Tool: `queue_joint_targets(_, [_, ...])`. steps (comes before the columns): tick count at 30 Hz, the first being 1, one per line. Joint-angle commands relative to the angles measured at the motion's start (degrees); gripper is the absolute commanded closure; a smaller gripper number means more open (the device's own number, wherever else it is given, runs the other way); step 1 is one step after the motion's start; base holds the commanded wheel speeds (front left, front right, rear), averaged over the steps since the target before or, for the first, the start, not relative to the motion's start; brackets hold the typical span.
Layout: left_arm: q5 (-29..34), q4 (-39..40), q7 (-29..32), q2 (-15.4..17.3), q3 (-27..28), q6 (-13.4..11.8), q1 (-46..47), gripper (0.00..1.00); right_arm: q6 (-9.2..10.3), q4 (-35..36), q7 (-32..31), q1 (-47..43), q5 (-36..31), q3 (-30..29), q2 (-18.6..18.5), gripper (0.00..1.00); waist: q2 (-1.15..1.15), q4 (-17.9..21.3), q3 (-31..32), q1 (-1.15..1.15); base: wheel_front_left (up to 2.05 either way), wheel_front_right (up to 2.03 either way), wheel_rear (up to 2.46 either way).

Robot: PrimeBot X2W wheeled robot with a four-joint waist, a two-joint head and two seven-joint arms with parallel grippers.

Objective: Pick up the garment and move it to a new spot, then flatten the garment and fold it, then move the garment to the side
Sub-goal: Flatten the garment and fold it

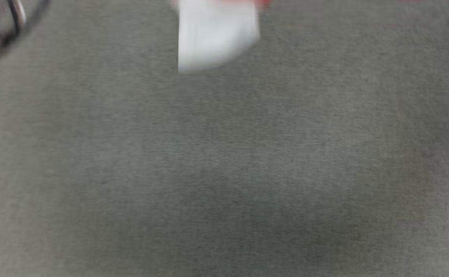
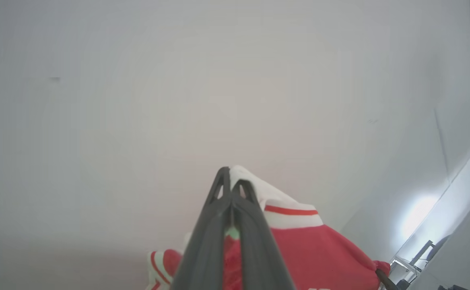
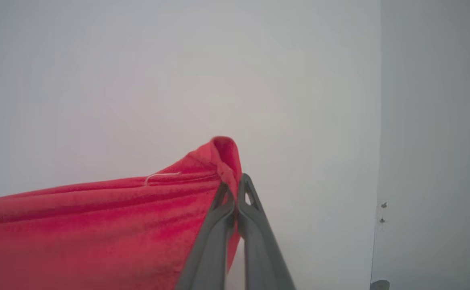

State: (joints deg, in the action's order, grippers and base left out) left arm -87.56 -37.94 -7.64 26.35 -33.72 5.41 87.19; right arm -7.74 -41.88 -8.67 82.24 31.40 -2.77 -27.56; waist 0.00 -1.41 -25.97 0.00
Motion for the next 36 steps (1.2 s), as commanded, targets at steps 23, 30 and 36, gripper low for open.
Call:
queue_joint_targets(23, [1.69,24.18,-7.46,1.53,-4.02,2.04,-46.26,1.0,0.28,17.68,1.69,-41.85,21.2,15.5,-10.33,1.0,0.0,0.25,4.17,0.0,0.0,0.0,0.0])
queue_joint_targets(30, [6.46,33.55,-7.56,4.4,-1.09,2.04,-59.52,1.0,0.28,28.83,1.04,-56.61,26.26,12.94,-13.01,1.0,0.0,0.1,7.65,0.0,0.0,0.0,0.0])
queue_joint_targets(36, [10.76,41.29,-7.51,6.49,2.88,2.03,-71.25,1.0,0.28,38.92,-0.33,-70.64,26.47,7.12,-14.9,1.0,0.0,0.39,9.41,0.0,0.0,0.0,0.0])
